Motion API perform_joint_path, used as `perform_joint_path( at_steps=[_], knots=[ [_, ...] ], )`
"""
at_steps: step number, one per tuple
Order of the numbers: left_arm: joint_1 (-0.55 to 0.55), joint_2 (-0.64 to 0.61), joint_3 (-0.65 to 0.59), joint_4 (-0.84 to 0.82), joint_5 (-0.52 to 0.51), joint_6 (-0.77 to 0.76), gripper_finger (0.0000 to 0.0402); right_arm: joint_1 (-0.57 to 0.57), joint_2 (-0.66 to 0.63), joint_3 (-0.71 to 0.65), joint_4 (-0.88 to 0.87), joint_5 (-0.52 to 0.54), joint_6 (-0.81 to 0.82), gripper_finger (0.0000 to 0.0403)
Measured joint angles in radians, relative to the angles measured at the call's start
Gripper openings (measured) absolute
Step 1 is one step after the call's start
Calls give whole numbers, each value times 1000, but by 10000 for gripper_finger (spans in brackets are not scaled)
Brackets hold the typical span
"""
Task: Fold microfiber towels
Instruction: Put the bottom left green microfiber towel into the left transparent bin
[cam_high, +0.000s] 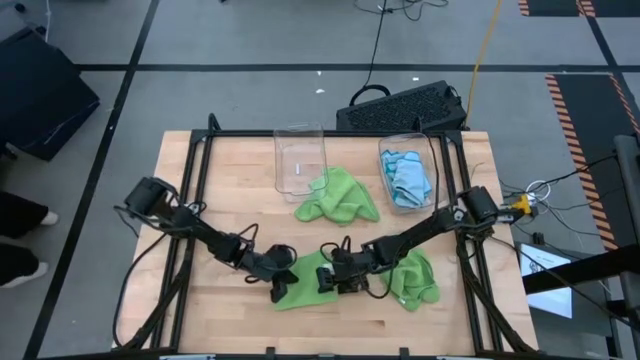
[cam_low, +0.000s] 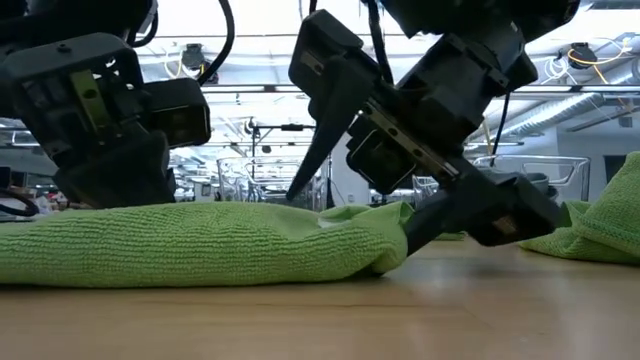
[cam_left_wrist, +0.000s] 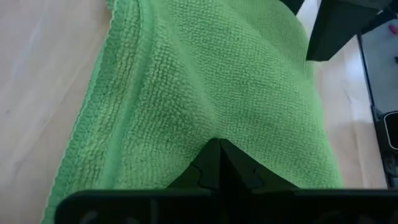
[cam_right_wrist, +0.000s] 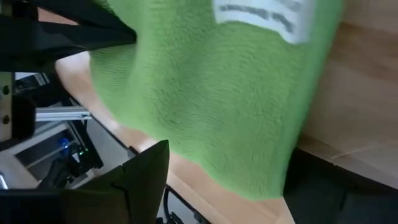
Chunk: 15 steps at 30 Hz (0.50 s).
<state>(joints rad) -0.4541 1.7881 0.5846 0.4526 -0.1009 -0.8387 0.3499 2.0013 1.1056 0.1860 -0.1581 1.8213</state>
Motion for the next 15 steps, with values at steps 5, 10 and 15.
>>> perform_joint_path(
  at_steps=[5,10,15],
  knots=[
    [0,9,-1,18,-9,13,7,-21,4,-2,42,8,-41,269],
    [0,11,-1,18,-14,22,7,-43,12,-3,74,24,-96,244],
    [0,13,-3,26,-21,47,7,-52,28,-3,100,34,-109,199]
  ],
)
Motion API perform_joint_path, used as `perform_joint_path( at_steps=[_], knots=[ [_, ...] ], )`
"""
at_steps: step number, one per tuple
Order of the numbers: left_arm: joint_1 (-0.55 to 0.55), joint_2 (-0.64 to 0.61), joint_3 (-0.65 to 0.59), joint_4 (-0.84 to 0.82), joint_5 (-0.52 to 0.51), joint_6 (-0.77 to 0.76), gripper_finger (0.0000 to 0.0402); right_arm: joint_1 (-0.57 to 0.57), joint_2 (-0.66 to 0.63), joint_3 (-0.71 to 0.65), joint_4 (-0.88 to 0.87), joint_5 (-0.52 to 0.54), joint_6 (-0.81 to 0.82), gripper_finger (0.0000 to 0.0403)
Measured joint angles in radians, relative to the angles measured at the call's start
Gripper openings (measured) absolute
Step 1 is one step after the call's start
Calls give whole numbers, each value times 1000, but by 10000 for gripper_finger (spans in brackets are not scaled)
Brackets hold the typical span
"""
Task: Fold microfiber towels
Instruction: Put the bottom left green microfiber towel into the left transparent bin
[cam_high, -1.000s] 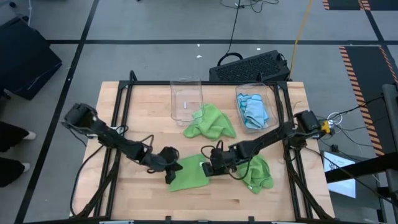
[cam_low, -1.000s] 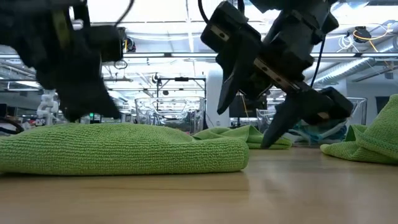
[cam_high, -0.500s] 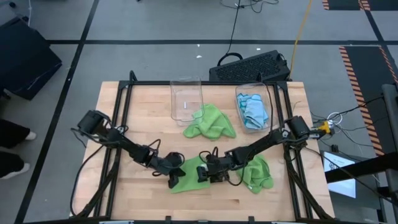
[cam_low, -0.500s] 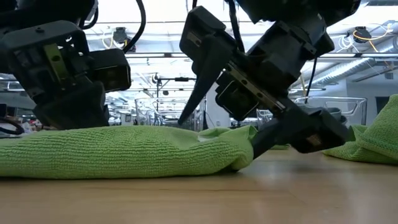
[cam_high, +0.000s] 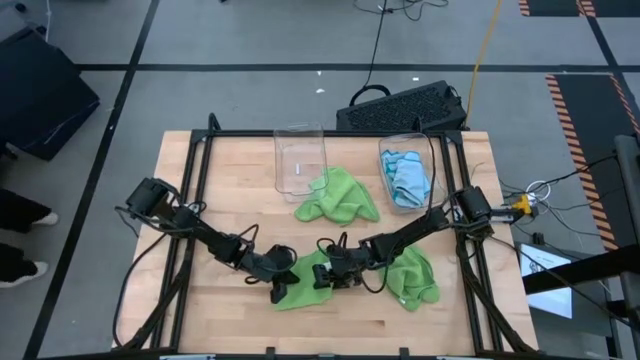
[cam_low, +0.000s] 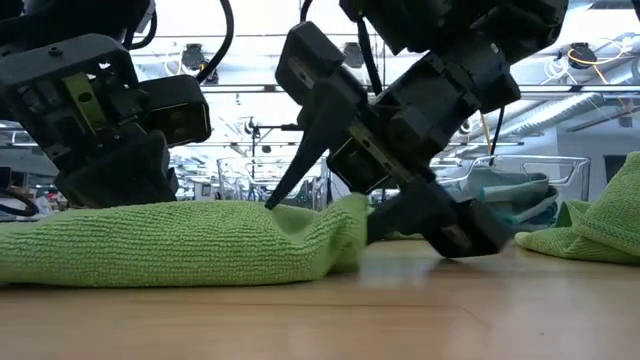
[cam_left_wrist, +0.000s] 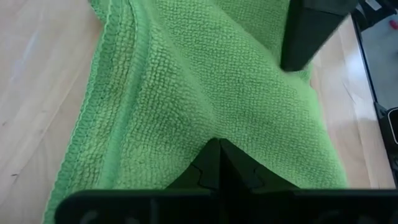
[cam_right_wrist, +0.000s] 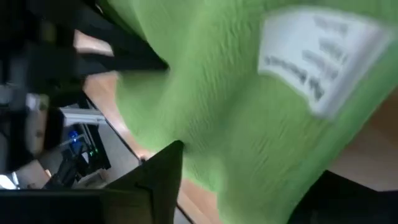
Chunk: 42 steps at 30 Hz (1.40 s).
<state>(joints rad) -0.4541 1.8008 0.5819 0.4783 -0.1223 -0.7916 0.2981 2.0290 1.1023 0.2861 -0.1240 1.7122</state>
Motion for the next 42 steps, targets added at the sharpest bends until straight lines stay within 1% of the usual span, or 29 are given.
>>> perform_joint_path(
  at_steps=[5,11,13,16,19,23,27,29,31,33,35,37,40,42],
  knots=[
    [0,0,0,1,-6,4,7,-7,13,2,19,37,-24,133],
    [0,1,0,7,-8,0,7,-12,28,2,21,55,-40,31],
    [1,2,0,17,-10,1,7,-14,29,1,15,69,-69,11],
    [4,-9,0,16,-7,-3,7,-23,30,1,18,74,-82,9],
    [20,-47,-2,-29,30,-51,7,-29,24,0,21,79,-120,5],
    [39,-162,-4,-205,60,-119,7,-43,-7,-4,-11,78,-180,3],
    [40,-304,-4,-387,57,-114,7,-68,-44,-6,-55,75,-230,2],
    [40,-368,-4,-432,43,-95,8,-81,-65,-5,-55,72,-245,2],
    [40,-424,-4,-443,34,-101,8,-94,-81,-5,-62,71,-265,2],
    [40,-464,-2,-467,31,-187,12,-109,-88,-5,-64,70,-271,1],
    [40,-480,-2,-477,33,-329,28,-121,-93,-5,-65,68,-274,1],
    [34,-481,-4,-479,48,-458,61,-131,-95,-5,-60,56,-278,1],
    [12,-466,-7,-473,47,-650,138,-138,-96,-3,-61,43,-292,1],
    [3,-447,-9,-530,26,-815,196,-140,-96,-3,-59,41,-292,1]
  ],
)
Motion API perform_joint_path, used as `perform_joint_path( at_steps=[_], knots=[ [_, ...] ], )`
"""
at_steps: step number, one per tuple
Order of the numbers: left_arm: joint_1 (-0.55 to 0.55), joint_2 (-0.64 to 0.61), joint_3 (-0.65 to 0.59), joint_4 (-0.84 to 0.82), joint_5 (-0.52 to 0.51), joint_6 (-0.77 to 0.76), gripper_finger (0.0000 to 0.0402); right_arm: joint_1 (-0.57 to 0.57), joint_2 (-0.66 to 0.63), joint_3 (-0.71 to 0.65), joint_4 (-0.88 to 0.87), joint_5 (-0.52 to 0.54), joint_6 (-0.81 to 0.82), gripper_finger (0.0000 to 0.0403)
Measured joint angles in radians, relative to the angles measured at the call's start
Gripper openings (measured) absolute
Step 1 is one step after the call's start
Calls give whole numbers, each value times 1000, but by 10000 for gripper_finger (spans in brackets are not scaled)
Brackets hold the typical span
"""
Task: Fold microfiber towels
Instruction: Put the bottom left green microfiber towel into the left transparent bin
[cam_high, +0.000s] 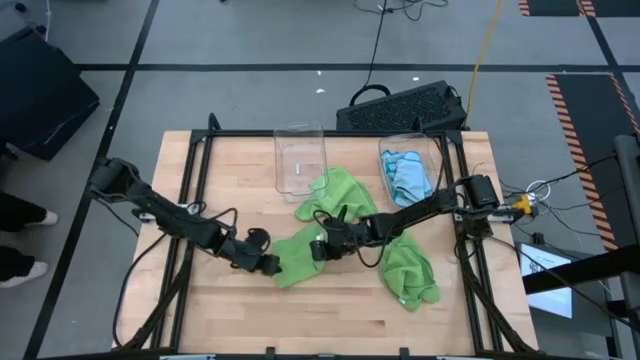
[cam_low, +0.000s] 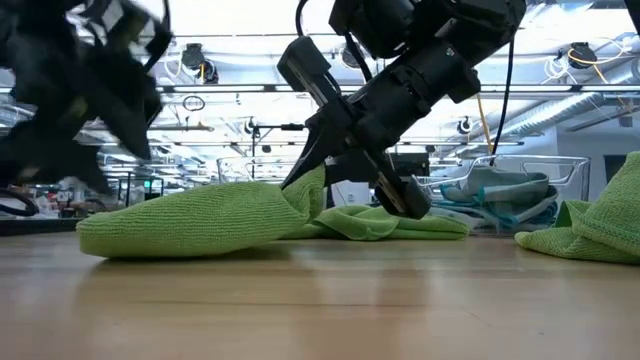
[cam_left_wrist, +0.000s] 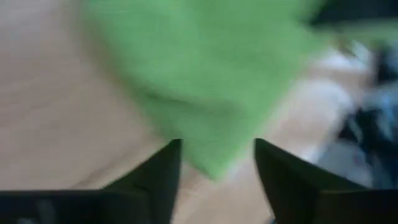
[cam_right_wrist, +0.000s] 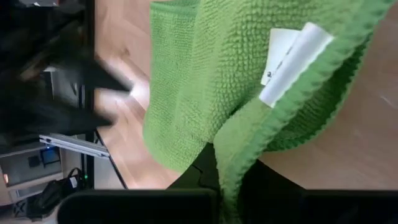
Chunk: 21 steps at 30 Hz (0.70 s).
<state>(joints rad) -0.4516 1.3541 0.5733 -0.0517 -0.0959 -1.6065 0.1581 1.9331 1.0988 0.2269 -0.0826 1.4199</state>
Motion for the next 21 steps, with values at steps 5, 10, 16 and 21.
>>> perform_joint_path(
  at_steps=[5,10,16,21],
  knots=[
    [-22,54,0,-66,9,-267,310,0,-1,0,8,0,0,1],
    [-26,124,0,59,14,-326,363,0,-1,1,8,0,0,0],
    [-28,264,5,250,16,-376,351,0,-1,1,19,0,-7,0],
    [-28,351,4,414,-12,-392,321,0,-2,2,28,-1,-8,0]
  ],
)
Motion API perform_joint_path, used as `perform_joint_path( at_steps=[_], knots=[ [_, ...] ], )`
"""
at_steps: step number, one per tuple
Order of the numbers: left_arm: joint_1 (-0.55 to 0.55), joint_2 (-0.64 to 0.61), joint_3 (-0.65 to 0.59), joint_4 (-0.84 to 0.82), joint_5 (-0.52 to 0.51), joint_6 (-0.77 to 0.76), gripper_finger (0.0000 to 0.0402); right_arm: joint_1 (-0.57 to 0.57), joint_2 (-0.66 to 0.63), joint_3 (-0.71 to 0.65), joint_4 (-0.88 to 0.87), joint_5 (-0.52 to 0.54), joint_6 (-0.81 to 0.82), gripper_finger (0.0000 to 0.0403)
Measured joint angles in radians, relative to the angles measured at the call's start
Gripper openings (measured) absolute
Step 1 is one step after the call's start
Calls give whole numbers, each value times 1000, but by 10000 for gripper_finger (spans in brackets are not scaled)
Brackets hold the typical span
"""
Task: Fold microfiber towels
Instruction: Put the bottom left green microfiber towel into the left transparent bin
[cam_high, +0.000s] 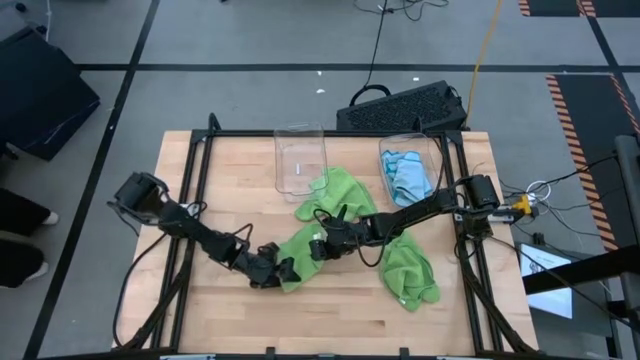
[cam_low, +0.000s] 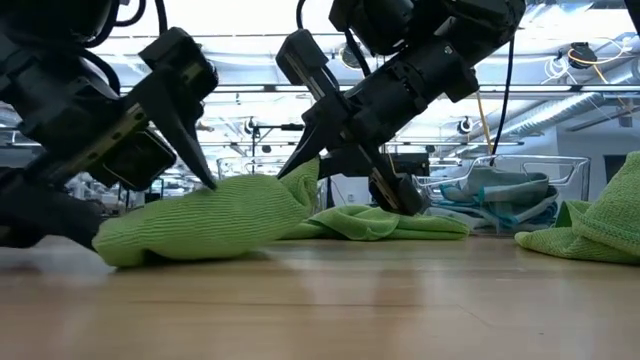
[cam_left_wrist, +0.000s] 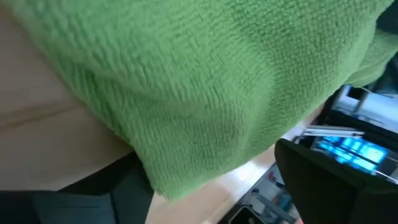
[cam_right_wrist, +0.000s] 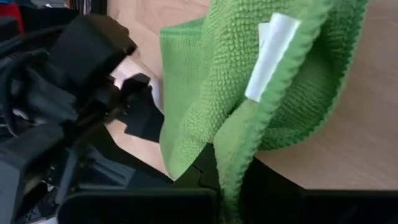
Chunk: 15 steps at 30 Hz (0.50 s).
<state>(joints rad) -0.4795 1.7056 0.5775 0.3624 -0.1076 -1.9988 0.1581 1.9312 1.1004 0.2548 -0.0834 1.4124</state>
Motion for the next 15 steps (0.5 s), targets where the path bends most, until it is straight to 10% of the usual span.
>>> perform_joint_path(
  at_steps=[15],
  knots=[
    [-21,49,6,-49,-96,84,118,0,0,0,7,-23,-1,1]
  ],
)
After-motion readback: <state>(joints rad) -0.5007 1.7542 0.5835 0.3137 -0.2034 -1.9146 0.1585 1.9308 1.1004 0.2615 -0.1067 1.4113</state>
